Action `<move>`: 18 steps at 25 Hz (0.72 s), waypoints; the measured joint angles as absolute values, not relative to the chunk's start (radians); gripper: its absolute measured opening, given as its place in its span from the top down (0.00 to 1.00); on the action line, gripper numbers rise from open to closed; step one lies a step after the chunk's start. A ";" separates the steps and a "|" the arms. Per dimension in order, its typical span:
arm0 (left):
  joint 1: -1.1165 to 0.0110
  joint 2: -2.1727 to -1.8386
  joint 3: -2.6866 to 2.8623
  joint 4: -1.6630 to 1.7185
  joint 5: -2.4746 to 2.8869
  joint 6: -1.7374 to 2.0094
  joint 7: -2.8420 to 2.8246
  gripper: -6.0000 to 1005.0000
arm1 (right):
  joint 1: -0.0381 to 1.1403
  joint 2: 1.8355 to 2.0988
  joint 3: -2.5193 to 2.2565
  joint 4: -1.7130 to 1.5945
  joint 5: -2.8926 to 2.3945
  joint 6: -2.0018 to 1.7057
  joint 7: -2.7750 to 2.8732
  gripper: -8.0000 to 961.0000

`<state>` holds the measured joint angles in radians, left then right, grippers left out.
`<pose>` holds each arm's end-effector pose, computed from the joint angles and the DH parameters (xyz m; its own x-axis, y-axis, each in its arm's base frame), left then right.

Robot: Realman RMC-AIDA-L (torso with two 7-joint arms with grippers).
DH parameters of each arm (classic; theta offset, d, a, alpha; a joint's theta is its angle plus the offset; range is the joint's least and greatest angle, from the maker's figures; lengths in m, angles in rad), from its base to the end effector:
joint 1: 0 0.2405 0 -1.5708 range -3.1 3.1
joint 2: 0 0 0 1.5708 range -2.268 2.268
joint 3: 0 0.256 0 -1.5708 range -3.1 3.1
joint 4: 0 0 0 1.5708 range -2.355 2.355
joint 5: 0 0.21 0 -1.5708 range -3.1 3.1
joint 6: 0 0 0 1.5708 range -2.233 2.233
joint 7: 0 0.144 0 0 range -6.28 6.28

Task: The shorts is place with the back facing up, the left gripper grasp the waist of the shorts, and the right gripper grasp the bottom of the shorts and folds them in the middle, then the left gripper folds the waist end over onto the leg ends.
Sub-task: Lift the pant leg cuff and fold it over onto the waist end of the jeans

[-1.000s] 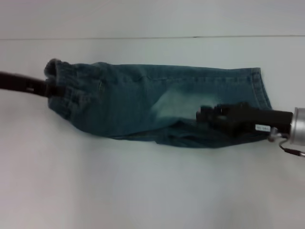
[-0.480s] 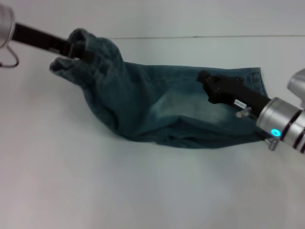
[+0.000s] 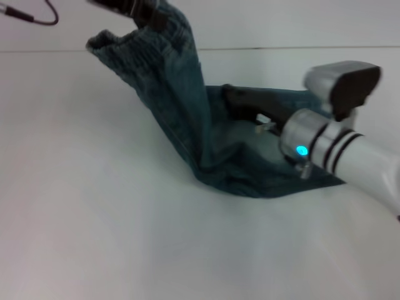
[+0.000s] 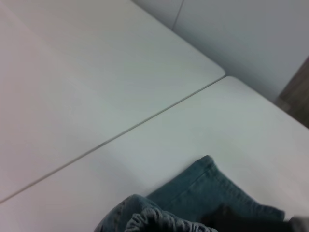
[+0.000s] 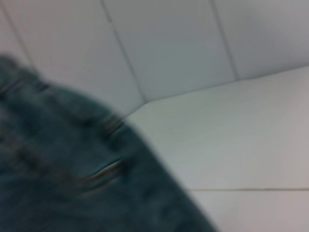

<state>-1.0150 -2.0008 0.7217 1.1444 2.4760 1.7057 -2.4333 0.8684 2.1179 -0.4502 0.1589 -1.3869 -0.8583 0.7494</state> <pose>-0.0902 0.4299 0.0922 0.7651 0.6102 0.2053 0.6438 -0.7198 -0.2597 0.2202 0.3903 -0.1122 0.5487 -0.3965 -0.7360 -0.7968 -0.5143 -0.3171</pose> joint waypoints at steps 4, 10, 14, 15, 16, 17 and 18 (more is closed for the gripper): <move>-1.049 -1.996 0.721 1.147 2.460 1.717 -2.457 0.90 | 0.932 2.120 -0.453 0.232 -1.412 -0.842 0.704 0.97; -1.069 -1.984 0.722 1.148 2.418 1.734 -2.471 0.90 | 0.970 2.121 -0.337 0.297 -1.601 -0.839 0.704 0.97; -1.066 -1.983 0.721 1.151 2.409 1.743 -2.480 0.90 | 0.974 2.120 -0.229 0.316 -1.740 -0.835 0.714 0.97; -1.063 -1.983 0.721 1.153 2.408 1.744 -2.481 0.90 | 0.975 2.119 -0.208 0.322 -1.766 -0.832 0.714 0.97; -1.061 -1.983 0.721 1.153 2.407 1.744 -2.482 0.90 | 0.977 2.118 -0.186 0.328 -1.795 -0.827 0.715 0.97; -1.058 -1.983 0.721 1.154 2.405 1.744 -2.482 0.90 | 0.980 2.117 -0.165 0.334 -1.826 -0.819 0.715 0.97; -1.056 -1.983 0.721 1.154 2.404 1.744 -2.482 0.90 | 0.981 2.117 -0.144 0.338 -1.852 -0.810 0.716 0.97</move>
<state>-1.0559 -1.9827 0.7208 1.1537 2.4039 1.7442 -2.4819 0.9812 2.1166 -0.1444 0.3377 -1.8521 -0.8097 0.7156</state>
